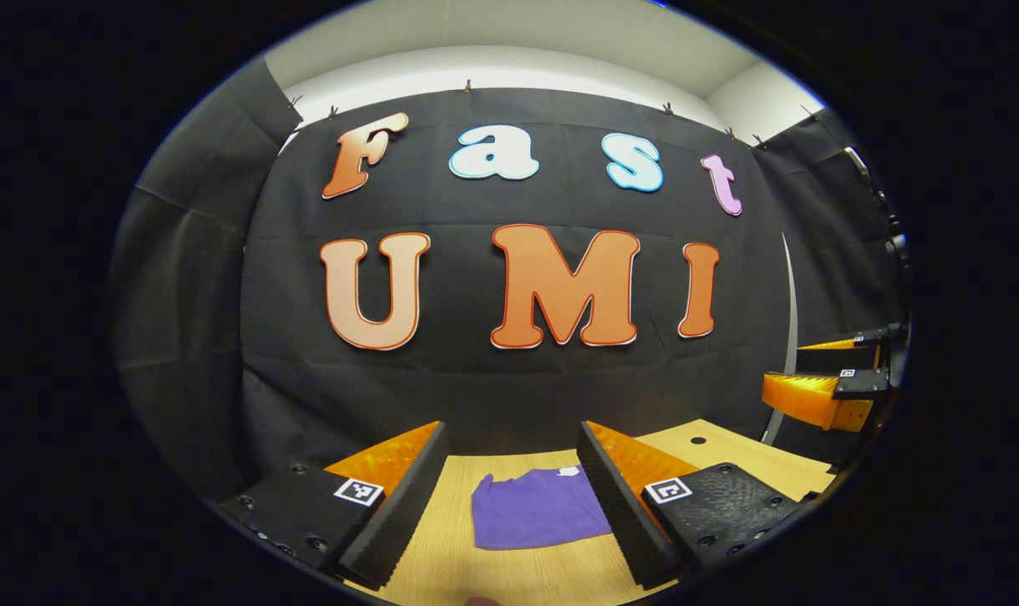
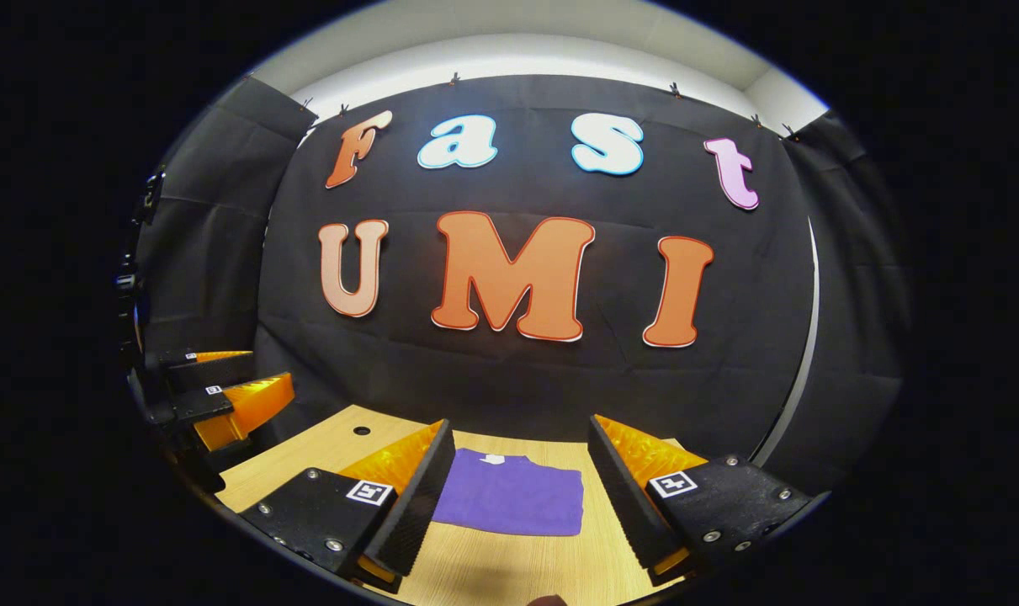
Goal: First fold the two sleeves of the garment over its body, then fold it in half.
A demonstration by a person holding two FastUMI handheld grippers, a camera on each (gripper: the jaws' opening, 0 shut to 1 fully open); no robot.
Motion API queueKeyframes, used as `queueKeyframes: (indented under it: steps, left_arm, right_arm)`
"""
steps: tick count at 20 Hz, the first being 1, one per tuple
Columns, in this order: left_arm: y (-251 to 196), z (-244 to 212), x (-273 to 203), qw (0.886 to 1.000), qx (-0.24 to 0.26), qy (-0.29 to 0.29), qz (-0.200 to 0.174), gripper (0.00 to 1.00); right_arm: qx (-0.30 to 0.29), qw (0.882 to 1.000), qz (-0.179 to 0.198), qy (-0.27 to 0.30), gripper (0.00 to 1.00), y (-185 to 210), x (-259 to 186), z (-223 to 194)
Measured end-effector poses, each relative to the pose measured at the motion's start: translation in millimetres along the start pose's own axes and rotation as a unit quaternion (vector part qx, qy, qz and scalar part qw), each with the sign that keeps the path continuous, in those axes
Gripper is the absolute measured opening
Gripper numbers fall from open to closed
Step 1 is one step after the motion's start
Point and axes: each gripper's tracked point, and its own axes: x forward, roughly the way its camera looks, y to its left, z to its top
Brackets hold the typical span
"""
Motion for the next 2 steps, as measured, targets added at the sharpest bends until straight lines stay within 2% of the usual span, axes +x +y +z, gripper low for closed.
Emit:
queueKeyframes:
  steps: [2]
  left_arm:
    - [-2.6,4.6,1.2,1.000,0.004,-0.007,0.000,0.97]
  right_arm:
    - [0.004,1.000,0.002,-0.001,0.94,-5.9,-2.7,-2.7]
